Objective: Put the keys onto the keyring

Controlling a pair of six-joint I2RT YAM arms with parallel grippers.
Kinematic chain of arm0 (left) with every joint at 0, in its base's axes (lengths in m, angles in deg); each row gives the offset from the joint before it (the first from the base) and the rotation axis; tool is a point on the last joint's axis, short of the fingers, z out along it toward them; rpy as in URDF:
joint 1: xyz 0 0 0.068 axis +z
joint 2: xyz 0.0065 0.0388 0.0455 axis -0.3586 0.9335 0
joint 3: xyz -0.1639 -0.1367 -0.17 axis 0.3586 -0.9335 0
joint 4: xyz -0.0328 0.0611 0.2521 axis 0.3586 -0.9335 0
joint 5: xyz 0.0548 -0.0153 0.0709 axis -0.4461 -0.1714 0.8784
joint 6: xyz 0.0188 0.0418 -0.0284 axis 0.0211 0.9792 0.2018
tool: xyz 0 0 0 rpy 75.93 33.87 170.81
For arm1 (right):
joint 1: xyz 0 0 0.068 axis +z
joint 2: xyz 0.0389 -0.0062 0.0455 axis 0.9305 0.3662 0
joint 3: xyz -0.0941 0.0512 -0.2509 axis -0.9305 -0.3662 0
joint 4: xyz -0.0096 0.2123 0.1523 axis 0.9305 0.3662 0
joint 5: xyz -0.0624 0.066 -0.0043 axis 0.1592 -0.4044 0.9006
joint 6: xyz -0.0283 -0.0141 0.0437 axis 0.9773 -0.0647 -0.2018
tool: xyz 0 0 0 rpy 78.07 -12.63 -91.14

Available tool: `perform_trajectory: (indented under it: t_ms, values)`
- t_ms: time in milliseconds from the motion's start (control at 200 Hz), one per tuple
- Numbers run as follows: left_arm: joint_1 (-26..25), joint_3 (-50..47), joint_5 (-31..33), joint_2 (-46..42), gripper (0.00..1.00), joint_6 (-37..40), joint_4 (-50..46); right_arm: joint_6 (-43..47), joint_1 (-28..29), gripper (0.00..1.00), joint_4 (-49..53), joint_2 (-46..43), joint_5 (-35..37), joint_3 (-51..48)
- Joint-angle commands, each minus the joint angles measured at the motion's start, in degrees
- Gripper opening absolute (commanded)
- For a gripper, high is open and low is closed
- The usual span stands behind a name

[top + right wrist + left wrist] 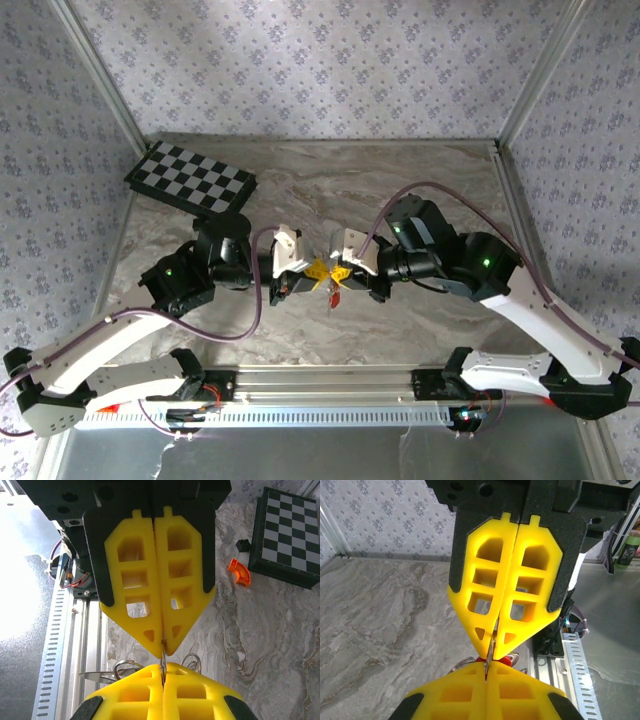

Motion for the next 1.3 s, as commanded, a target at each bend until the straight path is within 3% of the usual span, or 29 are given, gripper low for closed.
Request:
perform_trajectory:
  t_ms: [0,575,765,1294]
  values:
    - [-0.32,-0.46,-0.47,-1.17,0.0,-0.35,2.17,1.38,0.63,0.0,0.8,0.26,-0.8,1.98]
    - [-0.31,-3.2,-2.81,-4.4,0.0,-5.1,10.97,-2.4,-0.08,0.0,-4.22,-3.86,-4.4,-2.44]
    - [-0.3,-4.38,-4.22,-5.42,0.0,-6.6,14.42,-5.1,-0.83,0.17,-7.92,-6.38,-4.49,-4.81]
    - [-0.32,-7.26,-6.21,-7.05,0.0,-8.62,19.97,-9.16,-1.58,0.24,-13.94,-8.45,-6.27,-7.32]
